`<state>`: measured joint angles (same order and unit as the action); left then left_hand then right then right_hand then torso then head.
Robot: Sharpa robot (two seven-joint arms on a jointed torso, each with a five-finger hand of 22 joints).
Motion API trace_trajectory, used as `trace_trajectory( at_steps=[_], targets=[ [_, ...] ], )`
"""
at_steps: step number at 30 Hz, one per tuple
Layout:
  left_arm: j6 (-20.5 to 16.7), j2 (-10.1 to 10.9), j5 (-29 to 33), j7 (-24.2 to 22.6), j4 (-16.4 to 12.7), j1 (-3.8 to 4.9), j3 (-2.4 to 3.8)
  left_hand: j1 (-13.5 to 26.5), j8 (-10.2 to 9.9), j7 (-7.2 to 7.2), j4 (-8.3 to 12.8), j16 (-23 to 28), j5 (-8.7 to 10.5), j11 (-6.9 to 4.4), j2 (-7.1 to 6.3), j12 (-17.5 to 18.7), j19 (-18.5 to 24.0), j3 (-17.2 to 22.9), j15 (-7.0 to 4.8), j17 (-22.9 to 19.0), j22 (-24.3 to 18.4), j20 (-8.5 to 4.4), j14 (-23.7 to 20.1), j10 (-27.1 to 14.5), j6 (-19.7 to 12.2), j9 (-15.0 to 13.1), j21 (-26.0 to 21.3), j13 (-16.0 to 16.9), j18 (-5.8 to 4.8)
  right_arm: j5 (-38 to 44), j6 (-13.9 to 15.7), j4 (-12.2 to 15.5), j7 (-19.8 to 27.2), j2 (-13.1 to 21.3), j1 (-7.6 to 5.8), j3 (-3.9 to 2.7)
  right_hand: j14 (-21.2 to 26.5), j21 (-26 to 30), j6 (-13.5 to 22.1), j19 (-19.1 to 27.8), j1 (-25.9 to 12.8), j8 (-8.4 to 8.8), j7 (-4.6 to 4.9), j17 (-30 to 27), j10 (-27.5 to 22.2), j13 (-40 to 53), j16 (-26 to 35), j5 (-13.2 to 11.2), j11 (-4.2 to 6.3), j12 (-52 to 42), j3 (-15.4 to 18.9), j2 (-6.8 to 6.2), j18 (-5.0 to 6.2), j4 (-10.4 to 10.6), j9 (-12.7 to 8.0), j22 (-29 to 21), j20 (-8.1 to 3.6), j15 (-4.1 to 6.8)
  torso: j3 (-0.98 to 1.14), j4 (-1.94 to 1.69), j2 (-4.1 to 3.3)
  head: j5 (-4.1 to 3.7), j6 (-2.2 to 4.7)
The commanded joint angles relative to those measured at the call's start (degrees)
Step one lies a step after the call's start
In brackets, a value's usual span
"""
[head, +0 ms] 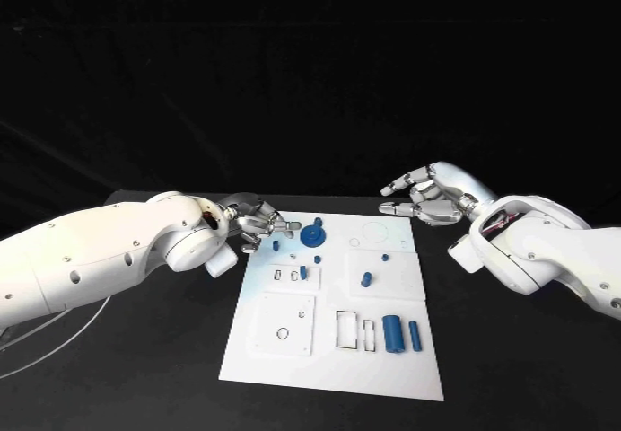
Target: Assemble the parts on the task board
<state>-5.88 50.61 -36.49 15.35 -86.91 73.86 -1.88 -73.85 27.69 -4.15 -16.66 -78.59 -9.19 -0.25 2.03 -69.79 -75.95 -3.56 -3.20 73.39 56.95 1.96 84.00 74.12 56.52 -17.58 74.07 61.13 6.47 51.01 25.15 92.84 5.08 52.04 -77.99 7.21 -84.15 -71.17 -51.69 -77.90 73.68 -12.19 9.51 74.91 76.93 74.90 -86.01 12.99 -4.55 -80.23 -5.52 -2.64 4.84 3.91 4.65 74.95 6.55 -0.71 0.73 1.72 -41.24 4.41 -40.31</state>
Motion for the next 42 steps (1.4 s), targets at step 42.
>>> trace_trajectory(
  at_steps=[42],
  targets=[
    [18.0,-13.0,-18.4,26.3,5.5,4.22,-3.16,4.9,9.6,0.03,-0.1,0.2,0.16,0.21,0.82,-1.5,-8.1,-3.4,-0.60,0.5,18.1,-0.38,2.0,-2.5,-7.1,-8.1,9.7,0.8,-3.55,-2.8,-1.1,-2.8,-1.0,2.1,-0.57,-0.09,-3.9,0.9,0.8,0.2,-0.5,-0.75,-0.02,7.5,-0.4,1.2,0.8,1.0,-0.16,0.4,0.7,-0.05,0.12,0.3,0.0,-0.7,-0.12,0.35,0.02,0.15,-0.04,0.02,-1.59]
  ],
)
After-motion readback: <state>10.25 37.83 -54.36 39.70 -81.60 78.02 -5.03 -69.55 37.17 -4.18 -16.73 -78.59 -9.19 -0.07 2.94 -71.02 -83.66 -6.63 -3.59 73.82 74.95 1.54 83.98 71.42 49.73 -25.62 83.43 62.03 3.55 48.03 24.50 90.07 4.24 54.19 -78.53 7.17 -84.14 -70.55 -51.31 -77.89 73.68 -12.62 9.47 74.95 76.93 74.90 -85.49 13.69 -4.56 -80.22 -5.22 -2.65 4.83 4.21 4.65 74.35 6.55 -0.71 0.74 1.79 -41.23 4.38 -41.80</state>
